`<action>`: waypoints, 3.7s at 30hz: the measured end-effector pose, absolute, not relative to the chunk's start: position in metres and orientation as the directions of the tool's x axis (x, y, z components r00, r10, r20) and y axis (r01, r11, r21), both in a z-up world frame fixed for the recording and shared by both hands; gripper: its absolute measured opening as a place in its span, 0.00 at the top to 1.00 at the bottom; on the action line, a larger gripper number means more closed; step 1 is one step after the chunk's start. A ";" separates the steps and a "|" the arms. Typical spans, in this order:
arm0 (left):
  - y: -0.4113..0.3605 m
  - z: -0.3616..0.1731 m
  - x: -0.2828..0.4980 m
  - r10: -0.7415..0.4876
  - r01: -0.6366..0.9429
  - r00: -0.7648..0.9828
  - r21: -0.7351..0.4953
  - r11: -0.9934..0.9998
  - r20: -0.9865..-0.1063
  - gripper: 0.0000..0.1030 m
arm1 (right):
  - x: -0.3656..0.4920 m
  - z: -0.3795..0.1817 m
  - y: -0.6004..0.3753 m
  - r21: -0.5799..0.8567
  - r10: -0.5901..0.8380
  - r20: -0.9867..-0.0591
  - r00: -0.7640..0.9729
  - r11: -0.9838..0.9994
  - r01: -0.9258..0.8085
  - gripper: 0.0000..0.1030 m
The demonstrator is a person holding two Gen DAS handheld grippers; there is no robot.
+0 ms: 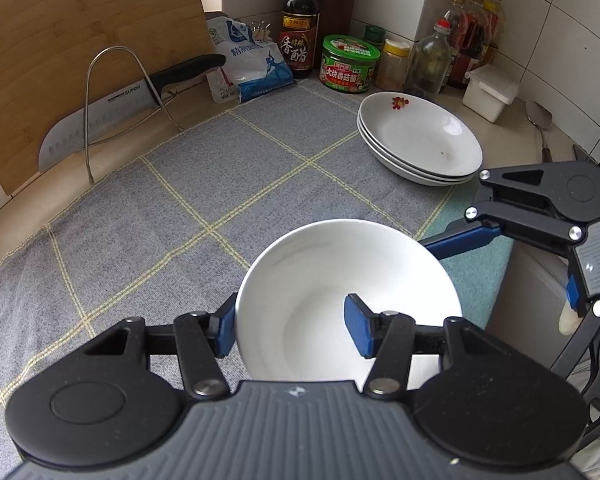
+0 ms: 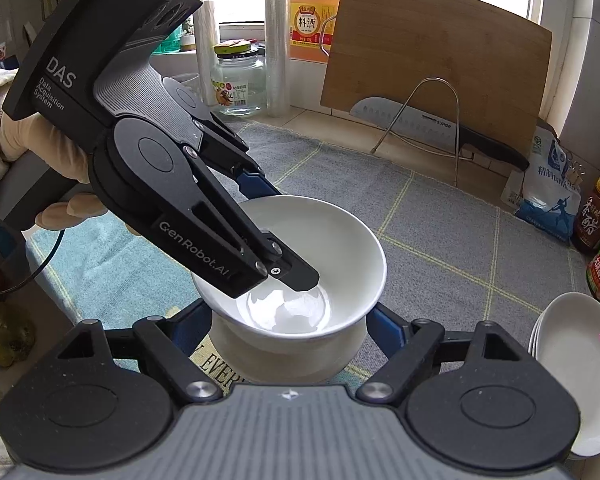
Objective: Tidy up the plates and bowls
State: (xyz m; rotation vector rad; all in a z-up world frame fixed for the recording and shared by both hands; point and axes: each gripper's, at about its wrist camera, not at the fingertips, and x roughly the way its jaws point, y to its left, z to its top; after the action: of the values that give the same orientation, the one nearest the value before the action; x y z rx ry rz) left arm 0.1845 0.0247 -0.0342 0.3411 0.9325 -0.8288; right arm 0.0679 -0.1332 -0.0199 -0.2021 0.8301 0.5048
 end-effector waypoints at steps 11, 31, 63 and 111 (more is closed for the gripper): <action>0.020 -0.038 0.180 -0.474 0.780 0.327 -0.049 0.623 -0.817 0.48 | 0.071 -0.029 -0.136 0.044 0.349 -0.770 0.533 0.863 -0.502 0.15; 0.028 -0.041 0.172 -0.510 0.779 0.354 -0.055 0.625 -0.784 0.17 | 0.072 -0.029 -0.141 0.049 0.372 -0.759 0.534 0.851 -0.523 0.00; 0.068 -0.096 0.150 -0.601 0.946 0.228 0.030 0.322 -0.766 0.09 | 0.080 -0.073 -0.121 -0.057 0.290 -0.846 0.448 0.786 -0.616 0.01; 0.048 -0.101 0.168 -0.613 0.996 0.005 -0.053 0.076 -0.790 0.24 | 0.102 -0.079 -0.129 0.029 0.423 -0.850 0.316 0.634 -0.772 0.14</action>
State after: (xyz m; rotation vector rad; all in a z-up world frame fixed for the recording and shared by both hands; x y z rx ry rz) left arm 0.1683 0.0477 -0.1011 0.6401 0.7708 -1.4049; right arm 0.1021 -0.1287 -0.0793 -0.4236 0.9591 0.8184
